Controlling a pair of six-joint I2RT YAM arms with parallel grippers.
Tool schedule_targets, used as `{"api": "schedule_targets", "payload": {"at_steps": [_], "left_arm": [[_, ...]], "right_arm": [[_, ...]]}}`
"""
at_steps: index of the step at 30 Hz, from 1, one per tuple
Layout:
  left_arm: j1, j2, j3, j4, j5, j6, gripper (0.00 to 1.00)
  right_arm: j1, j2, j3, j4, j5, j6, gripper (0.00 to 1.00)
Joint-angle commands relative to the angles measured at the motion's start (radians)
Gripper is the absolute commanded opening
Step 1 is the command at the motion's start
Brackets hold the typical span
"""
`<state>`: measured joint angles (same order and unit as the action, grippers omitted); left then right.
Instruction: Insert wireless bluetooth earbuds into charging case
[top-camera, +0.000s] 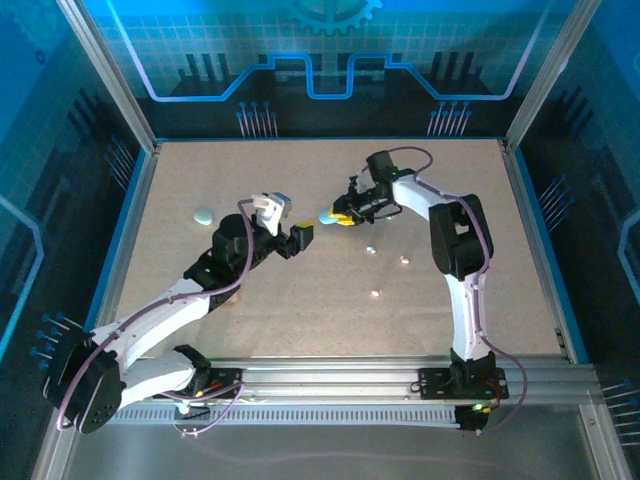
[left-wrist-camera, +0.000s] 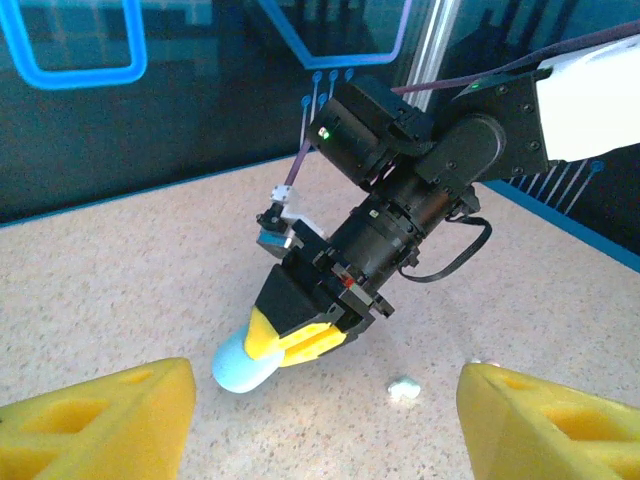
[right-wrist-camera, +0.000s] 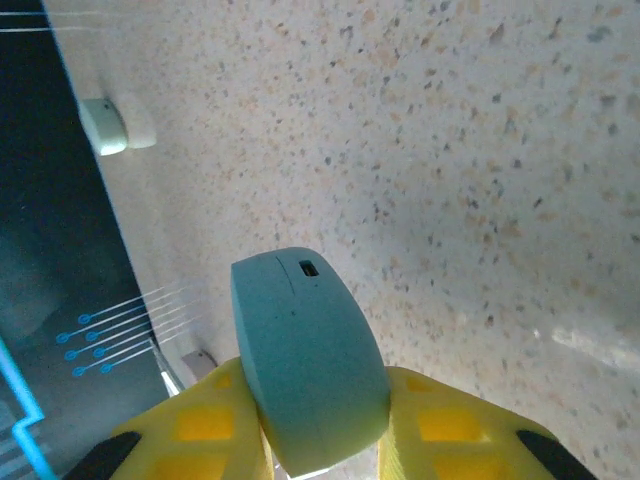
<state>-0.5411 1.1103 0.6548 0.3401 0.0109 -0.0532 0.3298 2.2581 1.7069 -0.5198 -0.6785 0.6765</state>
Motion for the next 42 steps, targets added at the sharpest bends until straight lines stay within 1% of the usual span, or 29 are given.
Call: {"api": "schedule_targets", "payload": {"at_steps": [1, 4, 6, 13, 16, 19, 21, 25, 28, 29, 31, 33, 34, 35, 40, 42], "left_arm": [[0.017, -0.011, 0.054, -0.076, -0.03, -0.049, 0.71], [0.024, -0.001, 0.075, -0.114, -0.031, -0.07, 0.71], [0.027, 0.003, 0.083, -0.128, -0.029, -0.076, 0.71], [0.029, 0.011, 0.091, -0.156, -0.039, -0.098, 0.71], [0.034, 0.026, 0.115, -0.235, -0.079, -0.142, 0.71], [0.05, 0.044, 0.142, -0.347, -0.155, -0.221, 0.71], [0.074, 0.049, 0.146, -0.399, -0.172, -0.283, 0.71], [0.128, 0.048, 0.148, -0.534, -0.205, -0.43, 0.71], [0.167, 0.046, 0.151, -0.674, -0.251, -0.544, 0.74], [0.175, 0.04, 0.151, -0.724, -0.268, -0.571, 0.77], [0.183, 0.023, 0.143, -0.829, -0.338, -0.65, 0.83], [0.195, -0.001, 0.117, -0.914, -0.395, -0.74, 0.85], [0.202, -0.011, 0.102, -0.973, -0.429, -0.827, 0.87], [0.21, -0.019, 0.089, -1.026, -0.449, -0.921, 0.87], [0.222, 0.002, 0.056, -1.2, -0.436, -1.239, 0.85], [0.222, 0.035, 0.062, -1.243, -0.43, -1.33, 0.85]], "right_arm": [[0.011, 0.063, 0.069, -0.09, 0.066, -0.012, 0.22], [0.016, 0.098, 0.09, -0.114, 0.093, -0.017, 0.23], [0.018, 0.099, 0.092, -0.126, 0.111, -0.031, 0.26], [0.019, 0.074, 0.079, -0.159, 0.149, -0.044, 0.41], [0.02, 0.033, 0.077, -0.174, 0.172, -0.056, 0.46], [0.02, -0.005, 0.079, -0.194, 0.182, -0.082, 0.51], [0.019, -0.033, 0.084, -0.214, 0.195, -0.097, 0.52], [0.023, -0.121, 0.063, -0.234, 0.18, -0.141, 0.54], [0.03, -0.233, -0.004, -0.216, 0.187, -0.174, 0.55], [0.034, -0.275, -0.034, -0.207, 0.19, -0.177, 0.55], [0.034, -0.352, -0.098, -0.186, 0.194, -0.176, 0.55], [0.035, -0.419, -0.158, -0.175, 0.205, -0.173, 0.56], [0.035, -0.453, -0.19, -0.168, 0.211, -0.172, 0.56], [0.035, -0.479, -0.217, -0.163, 0.215, -0.17, 0.56], [0.035, -0.552, -0.304, -0.164, 0.225, -0.173, 0.56], [0.035, -0.563, -0.324, -0.164, 0.227, -0.171, 0.56]]}}
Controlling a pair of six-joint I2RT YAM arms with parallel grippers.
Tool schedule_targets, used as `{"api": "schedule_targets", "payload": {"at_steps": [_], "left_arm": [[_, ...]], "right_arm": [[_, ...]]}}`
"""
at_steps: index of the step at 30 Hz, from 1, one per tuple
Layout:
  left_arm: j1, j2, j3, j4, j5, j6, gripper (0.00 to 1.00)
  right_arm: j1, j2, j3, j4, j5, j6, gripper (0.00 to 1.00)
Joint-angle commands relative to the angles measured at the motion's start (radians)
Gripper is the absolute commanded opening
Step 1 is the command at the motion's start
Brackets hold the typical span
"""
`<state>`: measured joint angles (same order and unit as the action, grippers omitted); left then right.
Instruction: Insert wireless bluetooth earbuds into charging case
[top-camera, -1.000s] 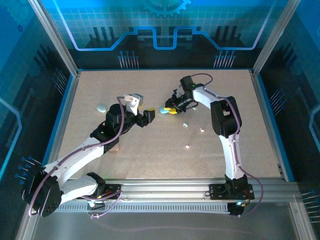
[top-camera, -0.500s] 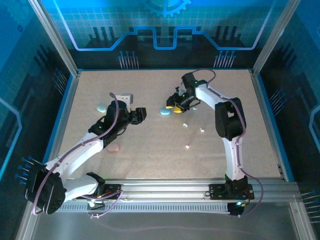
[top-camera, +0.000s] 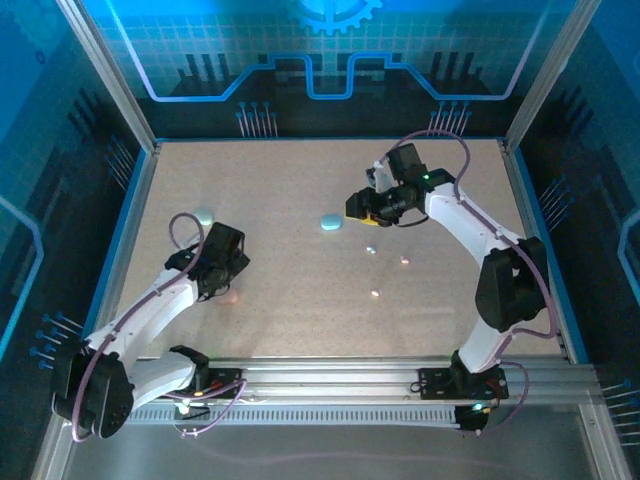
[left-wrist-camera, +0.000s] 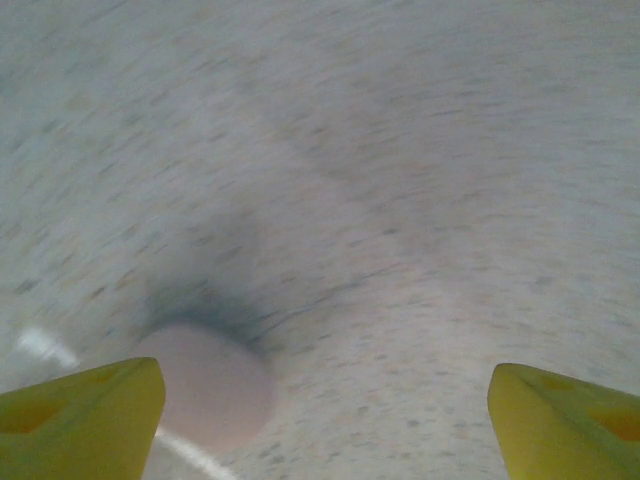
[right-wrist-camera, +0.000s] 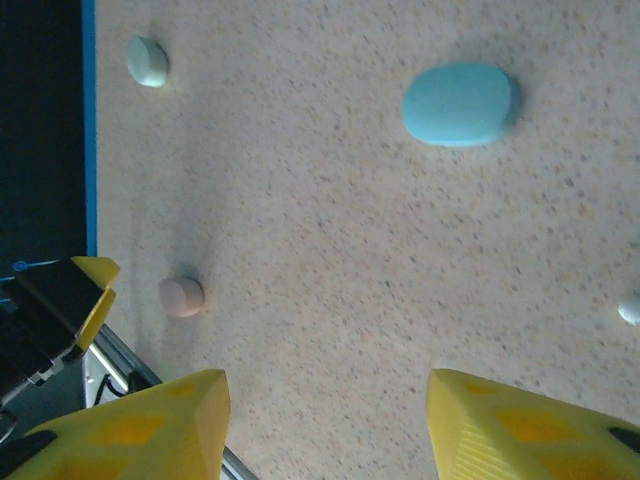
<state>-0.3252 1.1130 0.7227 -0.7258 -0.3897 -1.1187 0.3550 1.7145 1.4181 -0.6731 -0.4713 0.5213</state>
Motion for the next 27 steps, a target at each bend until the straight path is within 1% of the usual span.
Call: {"api": "schedule_targets", "payload": {"at_steps": [1, 3, 4, 6, 9, 11, 15, 20, 27], "left_arm": [[0.008, 0.051, 0.001, -0.197, -0.029, -0.29, 0.85], [0.009, 0.086, 0.013, -0.215, -0.015, -0.321, 0.85], [0.011, 0.101, 0.018, -0.211, -0.003, -0.327, 0.86], [0.02, 0.122, 0.016, -0.169, 0.027, -0.313, 0.87], [0.036, 0.145, -0.003, -0.124, 0.065, -0.346, 0.86], [0.066, 0.156, -0.03, -0.067, 0.106, -0.35, 0.86], [0.101, 0.181, -0.059, 0.018, 0.146, -0.354, 0.84], [0.14, 0.24, -0.056, 0.05, 0.195, -0.347, 0.77], [0.147, 0.303, -0.036, 0.069, 0.211, -0.337, 0.63]], "right_arm": [[0.01, -0.023, -0.044, -0.01, 0.018, -0.014, 0.56], [0.01, -0.031, -0.058, -0.008, 0.014, -0.013, 0.56], [0.01, -0.034, -0.062, -0.01, 0.016, -0.014, 0.56], [0.01, -0.041, -0.07, -0.011, 0.018, -0.014, 0.56], [0.01, -0.052, -0.083, -0.011, 0.016, -0.009, 0.56], [0.011, -0.061, -0.091, -0.012, 0.018, -0.007, 0.56], [0.012, -0.066, -0.104, -0.018, 0.019, -0.009, 0.56], [0.012, -0.069, -0.117, -0.023, 0.019, -0.009, 0.56], [0.013, -0.064, -0.115, -0.033, 0.02, -0.009, 0.56]]}}
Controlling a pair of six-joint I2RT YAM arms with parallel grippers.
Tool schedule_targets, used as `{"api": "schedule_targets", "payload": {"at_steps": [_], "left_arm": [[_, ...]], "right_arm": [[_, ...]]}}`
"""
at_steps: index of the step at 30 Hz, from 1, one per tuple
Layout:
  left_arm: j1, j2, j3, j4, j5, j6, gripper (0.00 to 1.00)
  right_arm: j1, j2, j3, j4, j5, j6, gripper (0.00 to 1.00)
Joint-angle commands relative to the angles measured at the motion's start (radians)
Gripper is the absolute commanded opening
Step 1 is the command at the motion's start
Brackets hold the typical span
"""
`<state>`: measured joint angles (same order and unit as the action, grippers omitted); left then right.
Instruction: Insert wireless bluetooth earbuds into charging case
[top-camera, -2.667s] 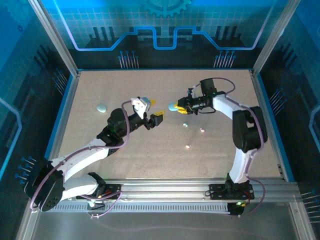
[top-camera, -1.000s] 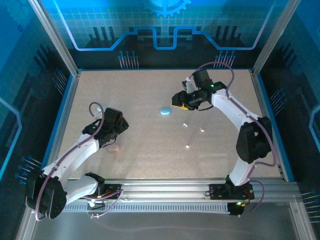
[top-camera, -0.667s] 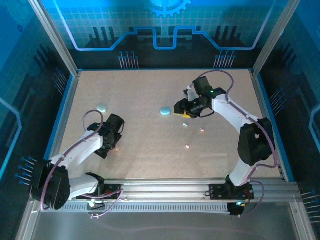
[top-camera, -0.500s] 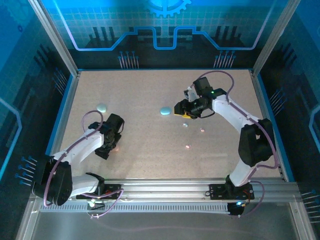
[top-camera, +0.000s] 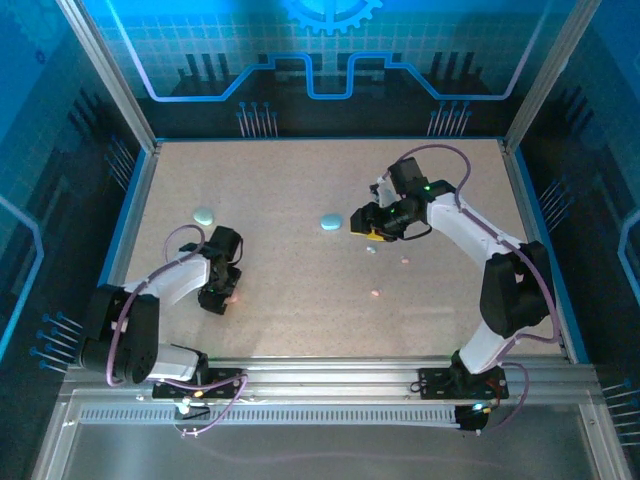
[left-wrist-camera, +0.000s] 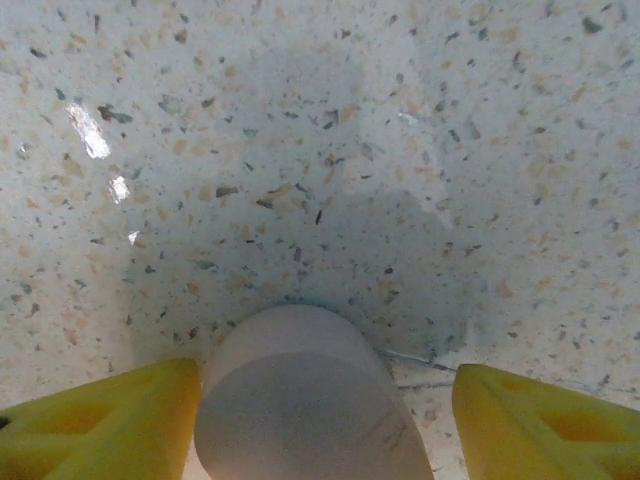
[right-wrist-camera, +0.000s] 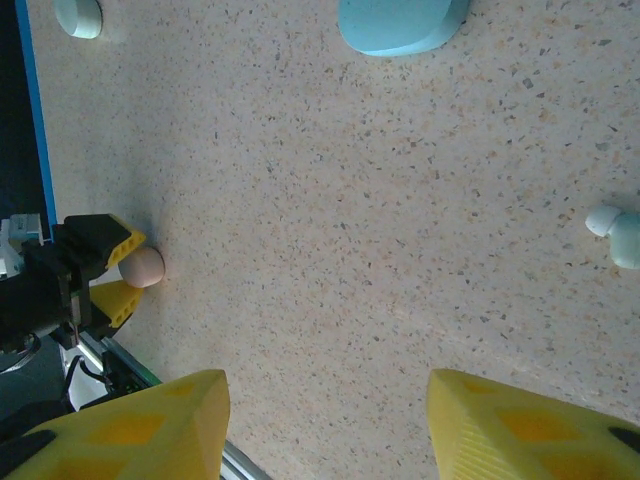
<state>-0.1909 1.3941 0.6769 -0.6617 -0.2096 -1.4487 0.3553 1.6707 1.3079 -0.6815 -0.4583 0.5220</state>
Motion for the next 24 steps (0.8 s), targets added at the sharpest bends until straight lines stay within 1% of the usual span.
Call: {"api": "schedule_targets", "payload": {"at_steps": [1, 4, 8, 9, 12, 15, 18, 21, 24], "left_arm": [[0.013, 0.027, 0.011, 0.006, 0.033, -0.01, 0.61], [0.013, 0.037, 0.011, 0.011, 0.033, -0.015, 0.58], [0.013, 0.042, 0.006, 0.037, 0.051, -0.008, 0.42], [0.013, 0.042, 0.004, 0.046, 0.058, -0.006, 0.39], [0.011, 0.045, 0.013, 0.062, 0.081, 0.017, 0.36], [0.009, 0.05, 0.04, 0.068, 0.13, 0.033, 0.33], [-0.016, 0.054, 0.077, 0.082, 0.182, 0.031, 0.32], [-0.07, 0.06, 0.133, 0.076, 0.203, 0.005, 0.32], [-0.122, 0.079, 0.186, 0.089, 0.241, -0.034, 0.32]], "right_arm": [[0.012, -0.02, -0.003, -0.027, 0.007, -0.009, 0.56], [0.013, -0.02, -0.005, -0.028, 0.007, -0.01, 0.56], [0.013, -0.016, -0.005, -0.026, 0.007, -0.01, 0.56], [0.012, -0.016, -0.006, -0.026, 0.007, -0.01, 0.56], [0.012, -0.014, -0.01, -0.019, -0.001, -0.008, 0.56], [0.013, -0.029, -0.032, 0.009, -0.014, 0.002, 0.56], [0.013, -0.067, -0.096, 0.09, -0.04, 0.034, 0.55], [0.014, -0.12, -0.189, 0.217, -0.07, 0.099, 0.55], [0.021, -0.194, -0.313, 0.396, -0.071, 0.178, 0.53]]}}
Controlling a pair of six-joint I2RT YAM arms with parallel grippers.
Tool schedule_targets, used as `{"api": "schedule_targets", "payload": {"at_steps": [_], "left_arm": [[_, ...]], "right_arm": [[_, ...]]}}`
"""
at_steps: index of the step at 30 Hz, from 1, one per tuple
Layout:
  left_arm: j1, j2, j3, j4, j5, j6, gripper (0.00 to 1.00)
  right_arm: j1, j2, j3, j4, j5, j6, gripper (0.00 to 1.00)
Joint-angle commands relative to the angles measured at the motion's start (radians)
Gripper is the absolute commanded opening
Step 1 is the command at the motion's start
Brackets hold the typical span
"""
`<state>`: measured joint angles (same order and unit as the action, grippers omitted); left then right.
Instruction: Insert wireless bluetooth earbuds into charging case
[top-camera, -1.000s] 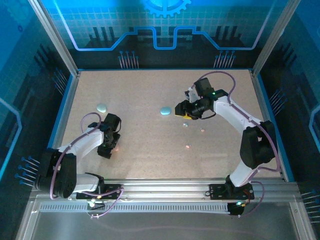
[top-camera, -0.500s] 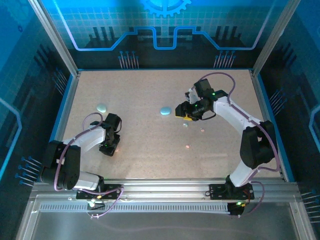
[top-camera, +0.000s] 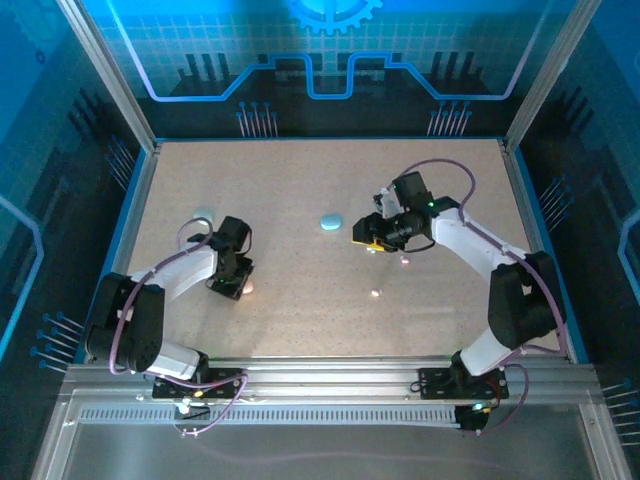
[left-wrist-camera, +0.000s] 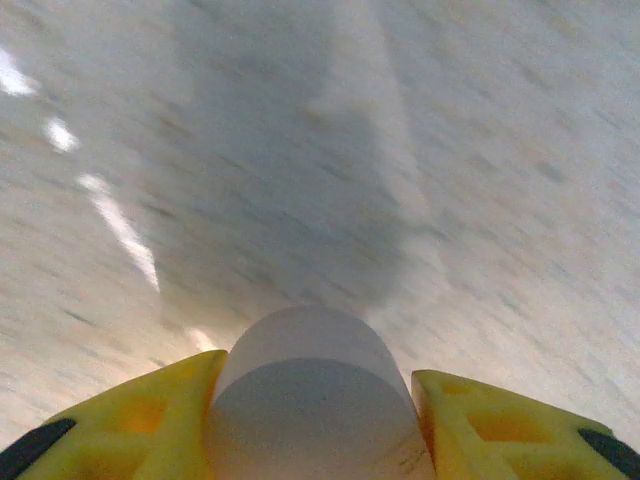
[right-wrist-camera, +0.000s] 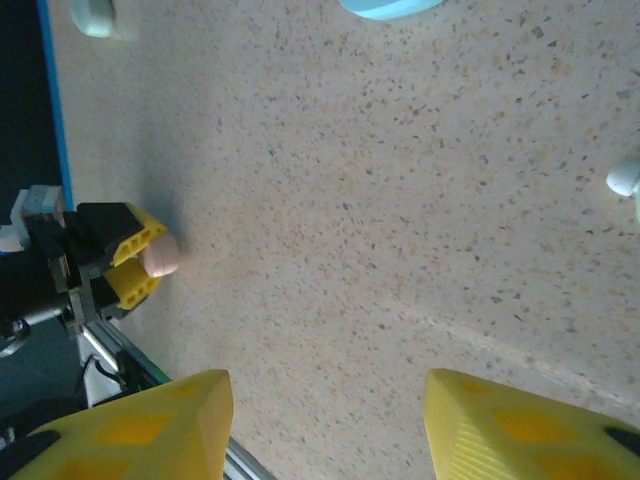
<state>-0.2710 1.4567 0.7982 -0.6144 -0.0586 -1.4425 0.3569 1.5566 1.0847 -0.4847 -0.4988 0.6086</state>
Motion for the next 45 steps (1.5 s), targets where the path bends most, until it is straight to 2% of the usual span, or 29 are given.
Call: {"api": "schedule_targets", "payload": {"at_steps": [1, 4, 6, 11, 16, 29, 45], "left_arm": [[-0.058, 0.022, 0.081, 0.044, 0.1, -0.051, 0.32], [-0.116, 0.049, 0.145, 0.067, 0.141, -0.086, 0.31], [-0.145, 0.064, 0.186, 0.08, 0.159, -0.104, 0.31], [-0.196, 0.092, 0.275, 0.096, 0.202, -0.12, 0.31], [-0.217, 0.083, 0.312, 0.11, 0.216, -0.135, 0.31], [-0.218, 0.054, 0.318, 0.143, 0.241, -0.159, 0.31], [-0.218, 0.047, 0.323, 0.163, 0.257, -0.161, 0.31]], "right_arm": [[0.024, -0.099, -0.125, 0.249, -0.019, 0.109, 0.53], [0.073, -0.186, -0.263, 0.438, 0.051, 0.121, 0.51], [0.104, -0.205, -0.296, 0.491, 0.074, 0.1, 0.5], [0.167, -0.183, -0.31, 0.609, 0.031, 0.096, 0.49], [0.206, -0.138, -0.299, 0.685, 0.042, 0.098, 0.49], [0.275, 0.02, -0.216, 0.842, 0.027, 0.143, 0.52], [0.286, 0.145, -0.128, 0.834, 0.009, 0.166, 0.47]]}}
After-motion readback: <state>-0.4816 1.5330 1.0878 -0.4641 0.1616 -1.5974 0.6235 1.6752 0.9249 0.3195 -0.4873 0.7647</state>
